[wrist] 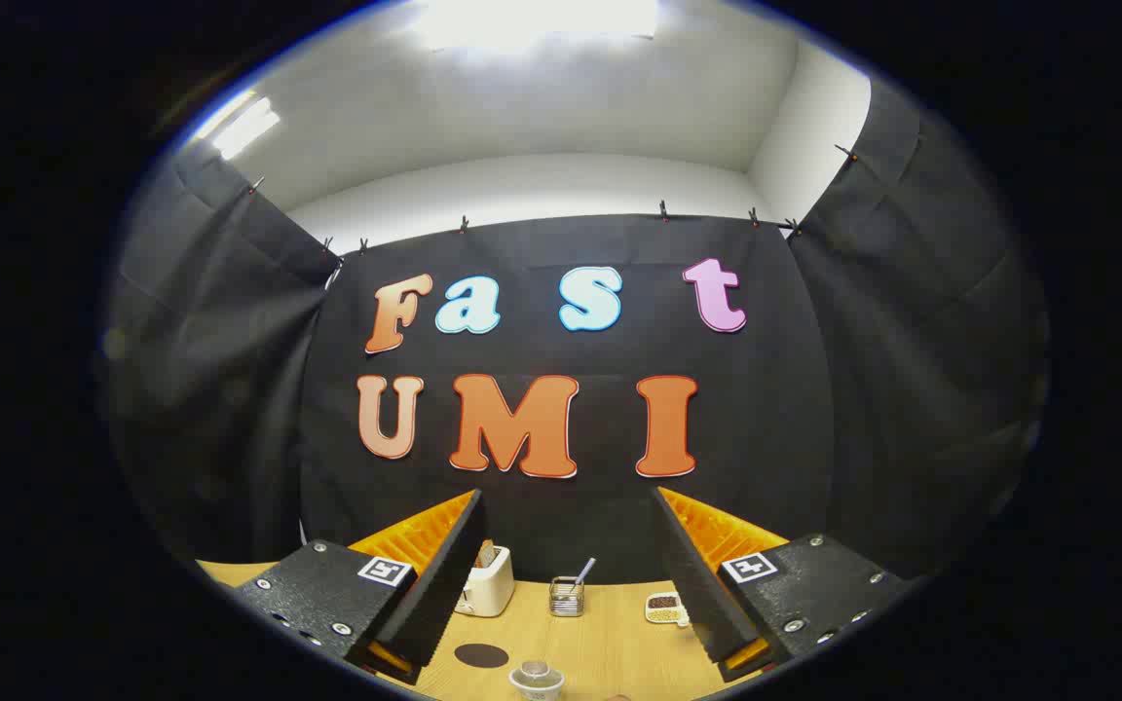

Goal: Take the bottle from table, then pour the juice into the cup, finally place the bottle on the coaster

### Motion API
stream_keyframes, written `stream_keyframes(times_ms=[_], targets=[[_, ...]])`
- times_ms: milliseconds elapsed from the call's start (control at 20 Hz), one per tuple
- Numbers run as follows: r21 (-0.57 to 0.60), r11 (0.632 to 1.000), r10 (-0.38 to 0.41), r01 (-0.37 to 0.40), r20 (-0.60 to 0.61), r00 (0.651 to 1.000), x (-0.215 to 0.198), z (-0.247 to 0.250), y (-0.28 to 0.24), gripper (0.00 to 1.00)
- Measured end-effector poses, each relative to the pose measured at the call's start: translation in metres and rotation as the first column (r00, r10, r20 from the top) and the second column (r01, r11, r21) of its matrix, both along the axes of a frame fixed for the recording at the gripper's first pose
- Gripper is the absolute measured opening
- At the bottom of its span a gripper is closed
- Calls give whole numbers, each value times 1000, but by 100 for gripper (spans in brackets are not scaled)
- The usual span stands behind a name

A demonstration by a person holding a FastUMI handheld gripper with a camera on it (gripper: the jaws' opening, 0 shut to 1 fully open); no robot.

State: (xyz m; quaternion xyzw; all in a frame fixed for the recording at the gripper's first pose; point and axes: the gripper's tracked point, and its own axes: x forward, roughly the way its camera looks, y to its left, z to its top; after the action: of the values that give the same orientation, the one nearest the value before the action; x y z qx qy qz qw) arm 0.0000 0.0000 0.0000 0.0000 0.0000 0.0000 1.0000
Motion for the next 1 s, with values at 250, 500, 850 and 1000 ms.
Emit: stream_keyframes(times_ms=[250, 500, 850, 1000], targets=[[20, 999, 27, -27, -16, 1000, -1, -8, 4, 100], [25, 999, 28, -28, 5, 1000, 1, -4, 3, 99], [32, 998, 45, -45, -6, 999, 2, -10, 9, 100], [62, 996, 57, -56, -10, 998, 3, -25, 11, 100]])
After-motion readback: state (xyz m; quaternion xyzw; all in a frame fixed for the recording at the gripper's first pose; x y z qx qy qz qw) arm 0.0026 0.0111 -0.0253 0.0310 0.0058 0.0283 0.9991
